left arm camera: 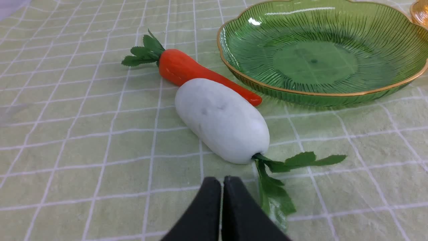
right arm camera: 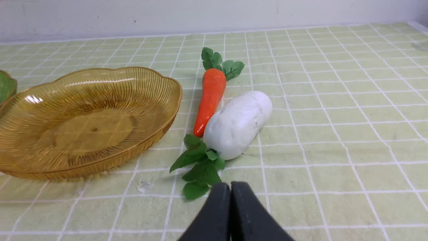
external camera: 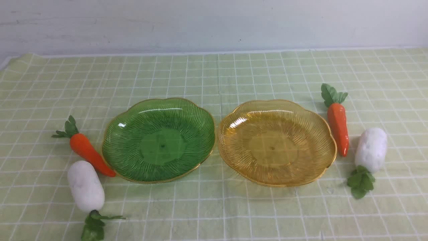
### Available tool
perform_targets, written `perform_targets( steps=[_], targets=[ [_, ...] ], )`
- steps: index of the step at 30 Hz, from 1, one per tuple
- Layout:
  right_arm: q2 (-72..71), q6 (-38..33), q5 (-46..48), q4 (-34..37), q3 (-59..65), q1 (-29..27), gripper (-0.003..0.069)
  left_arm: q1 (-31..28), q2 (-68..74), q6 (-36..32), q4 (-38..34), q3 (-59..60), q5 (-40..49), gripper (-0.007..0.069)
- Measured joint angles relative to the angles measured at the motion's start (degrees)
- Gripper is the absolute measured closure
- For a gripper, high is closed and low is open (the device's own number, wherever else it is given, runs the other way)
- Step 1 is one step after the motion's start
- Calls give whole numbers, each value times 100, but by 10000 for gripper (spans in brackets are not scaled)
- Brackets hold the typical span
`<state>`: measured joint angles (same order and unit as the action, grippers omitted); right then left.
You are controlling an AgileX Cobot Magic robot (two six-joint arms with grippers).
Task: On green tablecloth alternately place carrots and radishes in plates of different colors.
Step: 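Pick up the white radish and place it in the left plate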
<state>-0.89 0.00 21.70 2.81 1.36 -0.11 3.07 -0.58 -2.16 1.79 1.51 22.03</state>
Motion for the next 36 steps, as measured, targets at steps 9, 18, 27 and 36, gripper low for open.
perform_targets(
  steps=[9, 18, 27, 36],
  targets=[
    [0, 0, 0, 0, 0, 0, 673, 0, 0, 0, 0, 0, 0, 632],
    [0, 0, 0, 0, 0, 0, 673, 0, 0, 248, -101, 11, -282, 632],
    [0, 0, 0, 0, 0, 0, 673, 0, 0, 969, -1219, 11, -1649, 632],
    [0, 51, -38, 26, 0, 0, 673, 0, 0, 1158, -1547, 15, -2720, 632]
  ],
)
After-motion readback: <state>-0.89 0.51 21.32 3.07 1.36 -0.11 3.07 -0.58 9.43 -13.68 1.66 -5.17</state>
